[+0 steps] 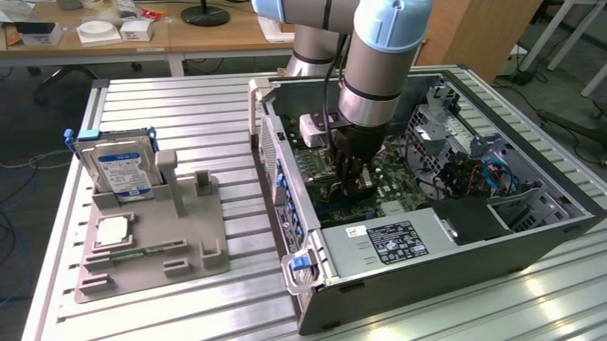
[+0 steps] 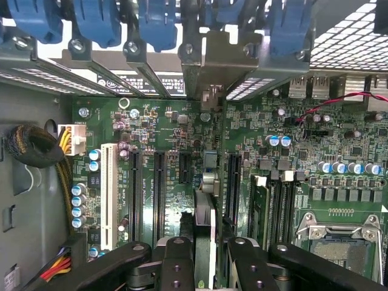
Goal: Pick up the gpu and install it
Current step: 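Insert the gpu into the slot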
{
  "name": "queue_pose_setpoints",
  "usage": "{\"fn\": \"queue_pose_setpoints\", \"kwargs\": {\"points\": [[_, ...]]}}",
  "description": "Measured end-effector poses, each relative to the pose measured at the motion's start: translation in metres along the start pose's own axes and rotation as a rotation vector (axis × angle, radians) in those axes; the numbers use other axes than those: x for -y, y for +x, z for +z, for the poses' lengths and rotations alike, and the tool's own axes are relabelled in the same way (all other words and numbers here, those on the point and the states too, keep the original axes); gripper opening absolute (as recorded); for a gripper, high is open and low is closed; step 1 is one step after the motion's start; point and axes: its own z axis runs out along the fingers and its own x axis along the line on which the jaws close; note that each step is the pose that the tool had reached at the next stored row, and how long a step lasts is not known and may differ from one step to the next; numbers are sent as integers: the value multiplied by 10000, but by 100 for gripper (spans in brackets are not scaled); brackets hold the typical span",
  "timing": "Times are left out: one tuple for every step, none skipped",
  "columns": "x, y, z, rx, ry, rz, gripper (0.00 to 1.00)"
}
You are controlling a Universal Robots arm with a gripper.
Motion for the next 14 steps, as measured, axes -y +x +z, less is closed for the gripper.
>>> {"fn": "queue_pose_setpoints", "kwargs": {"points": [[0,0,0,1,0,0,27],[0,0,0,1,0,0,27],[0,0,0,1,0,0,27],[0,0,0,1,1,0,27],[0,0,0,1,1,0,27],[0,0,0,1,1,0,27],[-1,0,0,1,1,0,27],[-2,0,3,1,1,0,27],[-4,0,14,-4,-1,0,27],[-8,0,30,-7,-1,-2,27],[-14,1,52,-4,17,-7,27],[-21,3,60,-17,35,-7,27],[-23,4,64,-17,38,-9,27],[-23,4,65,-15,39,-10,27]]}}
